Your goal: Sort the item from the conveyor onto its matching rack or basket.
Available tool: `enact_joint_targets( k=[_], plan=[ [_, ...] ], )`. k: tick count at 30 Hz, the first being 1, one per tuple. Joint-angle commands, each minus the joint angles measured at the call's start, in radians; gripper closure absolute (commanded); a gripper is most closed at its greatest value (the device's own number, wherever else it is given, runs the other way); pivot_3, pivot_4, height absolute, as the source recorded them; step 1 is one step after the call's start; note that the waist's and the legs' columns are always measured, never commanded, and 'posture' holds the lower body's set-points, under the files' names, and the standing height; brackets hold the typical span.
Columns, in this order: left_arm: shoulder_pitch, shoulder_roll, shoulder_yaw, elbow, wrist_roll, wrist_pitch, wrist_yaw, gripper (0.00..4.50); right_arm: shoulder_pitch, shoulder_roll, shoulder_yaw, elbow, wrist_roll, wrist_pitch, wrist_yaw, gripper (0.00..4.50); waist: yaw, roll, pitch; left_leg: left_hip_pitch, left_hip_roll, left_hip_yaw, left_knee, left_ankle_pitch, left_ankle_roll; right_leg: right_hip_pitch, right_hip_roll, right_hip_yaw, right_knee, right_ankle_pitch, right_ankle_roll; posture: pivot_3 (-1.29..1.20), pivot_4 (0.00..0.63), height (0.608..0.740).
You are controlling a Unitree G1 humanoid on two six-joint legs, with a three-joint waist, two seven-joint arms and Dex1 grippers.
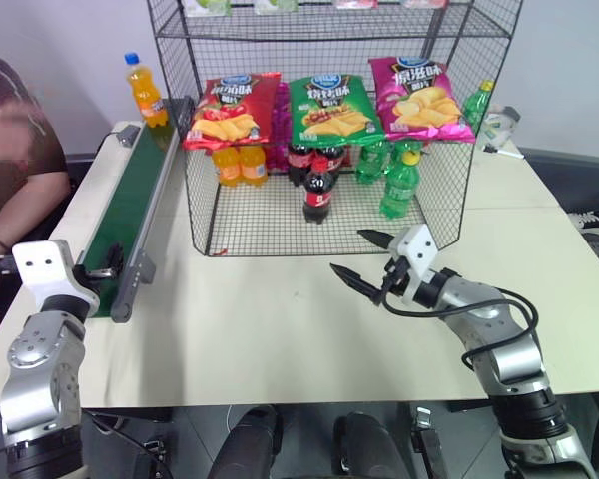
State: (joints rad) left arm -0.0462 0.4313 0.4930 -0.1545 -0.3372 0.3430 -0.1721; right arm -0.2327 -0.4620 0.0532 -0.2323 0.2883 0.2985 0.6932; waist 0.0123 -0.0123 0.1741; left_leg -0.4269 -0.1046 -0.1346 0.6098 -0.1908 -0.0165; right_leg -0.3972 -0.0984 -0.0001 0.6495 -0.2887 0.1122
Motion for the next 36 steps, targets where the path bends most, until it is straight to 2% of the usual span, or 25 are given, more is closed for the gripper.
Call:
enact_joint_targets(
  k=[1,19,36],
  plan=[
    [-0.006,0.012,0.007,-0.003,0.023,-0.017,0.013,0.08,-0.017,0.005,-0.001,-0.029,0.002,-0.009,-0.002,0.00,0.000,0.000,0.000,0.000,0.000,0.000,0.000,0.000,0.000,0.000,0.000,0.000,0.000,0.000,0.000,0.00,0.150,0.740],
    [-0.007,-0.004,-0.010,0.013,0.044,-0.050,0.001,0.08,-0.036,0.020,0.007,0.016,-0.026,-0.015,-0.012,0.00,0.000,0.000,0.000,0.000,0.000,0.000,0.000,0.000,-0.001,0.000,0.000,0.000,0.000,0.000,0.000,0.00,0.150,0.740],
    [0.026,0.014,0.002,-0.021,0.062,-0.030,-0.011,0.08,0.011,0.048,-0.013,-0.084,-0.003,0.022,-0.074,0.00,0.000,0.000,0.000,0.000,0.000,0.000,0.000,-0.001,-0.002,0.000,0.000,0.000,0.000,0.000,0.000,0.00,0.150,0.740]
  ],
)
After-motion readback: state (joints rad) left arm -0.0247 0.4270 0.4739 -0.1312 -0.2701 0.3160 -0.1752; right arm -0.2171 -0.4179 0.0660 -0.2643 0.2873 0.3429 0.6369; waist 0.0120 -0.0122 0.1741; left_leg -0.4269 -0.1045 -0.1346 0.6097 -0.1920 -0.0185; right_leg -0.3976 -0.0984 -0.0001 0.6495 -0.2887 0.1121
